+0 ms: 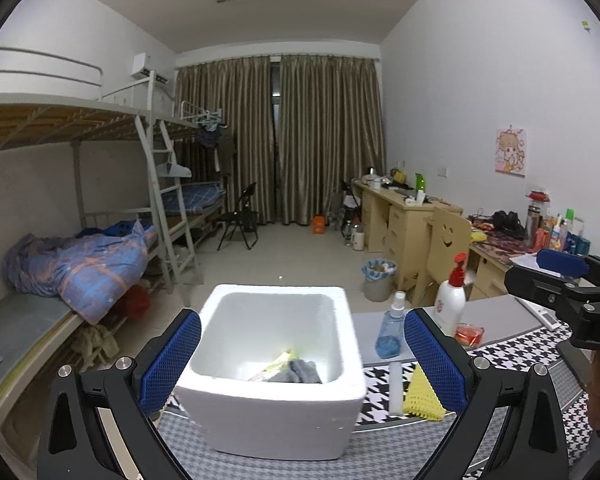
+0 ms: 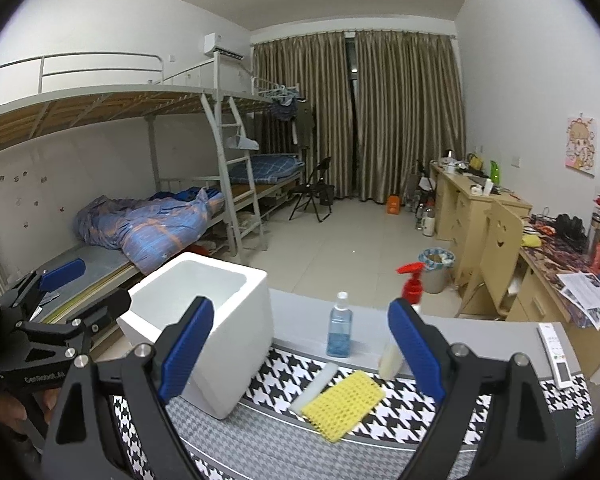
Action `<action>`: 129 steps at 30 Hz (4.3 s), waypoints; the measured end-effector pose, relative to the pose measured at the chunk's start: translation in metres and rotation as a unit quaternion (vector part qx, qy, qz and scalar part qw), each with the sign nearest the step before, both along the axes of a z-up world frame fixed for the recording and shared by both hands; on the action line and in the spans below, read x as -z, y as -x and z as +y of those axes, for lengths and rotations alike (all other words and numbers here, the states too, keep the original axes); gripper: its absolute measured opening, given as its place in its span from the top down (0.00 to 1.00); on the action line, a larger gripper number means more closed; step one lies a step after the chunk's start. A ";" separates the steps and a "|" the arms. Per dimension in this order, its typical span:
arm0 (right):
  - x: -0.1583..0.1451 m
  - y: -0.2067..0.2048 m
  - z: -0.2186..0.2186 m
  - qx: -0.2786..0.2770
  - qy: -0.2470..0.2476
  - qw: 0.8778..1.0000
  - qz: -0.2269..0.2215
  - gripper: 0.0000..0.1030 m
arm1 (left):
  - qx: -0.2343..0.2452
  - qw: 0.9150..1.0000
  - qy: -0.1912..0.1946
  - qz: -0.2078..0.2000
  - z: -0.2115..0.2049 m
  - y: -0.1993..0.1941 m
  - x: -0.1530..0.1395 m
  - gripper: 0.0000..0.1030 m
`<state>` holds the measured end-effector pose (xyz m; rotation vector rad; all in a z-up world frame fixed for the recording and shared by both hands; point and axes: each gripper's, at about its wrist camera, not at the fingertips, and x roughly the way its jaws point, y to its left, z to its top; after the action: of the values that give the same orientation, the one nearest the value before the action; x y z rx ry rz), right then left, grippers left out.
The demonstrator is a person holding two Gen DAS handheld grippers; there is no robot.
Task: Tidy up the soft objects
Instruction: 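Move both tools back from the box toward the yellow sponge, then lower the left tool around the yellow mesh sponge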
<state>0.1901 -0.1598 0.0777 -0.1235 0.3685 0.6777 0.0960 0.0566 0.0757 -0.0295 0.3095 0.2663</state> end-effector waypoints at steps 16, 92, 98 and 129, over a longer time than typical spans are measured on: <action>0.009 -0.004 -0.038 0.030 -0.011 0.999 0.001 0.11 | 0.033 0.999 -0.009 0.006 -0.038 -0.014 0.003 0.01; 0.072 -0.058 -0.089 0.076 0.021 0.995 0.060 0.11 | 0.052 0.993 -0.007 0.103 -0.091 -0.118 0.075 0.01; 0.072 -0.062 -0.100 0.080 0.005 0.995 0.066 0.11 | 0.067 0.992 -0.014 0.102 -0.100 -0.120 0.075 0.01; 0.093 -0.077 -0.100 0.072 0.020 0.993 0.090 0.11 | 0.062 0.979 0.025 0.195 -0.079 -0.172 0.140 0.13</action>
<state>0.2671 -0.2597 -0.0148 -0.0728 0.5588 0.5399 0.2682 -0.0224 -0.0639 -0.0068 0.7057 0.1380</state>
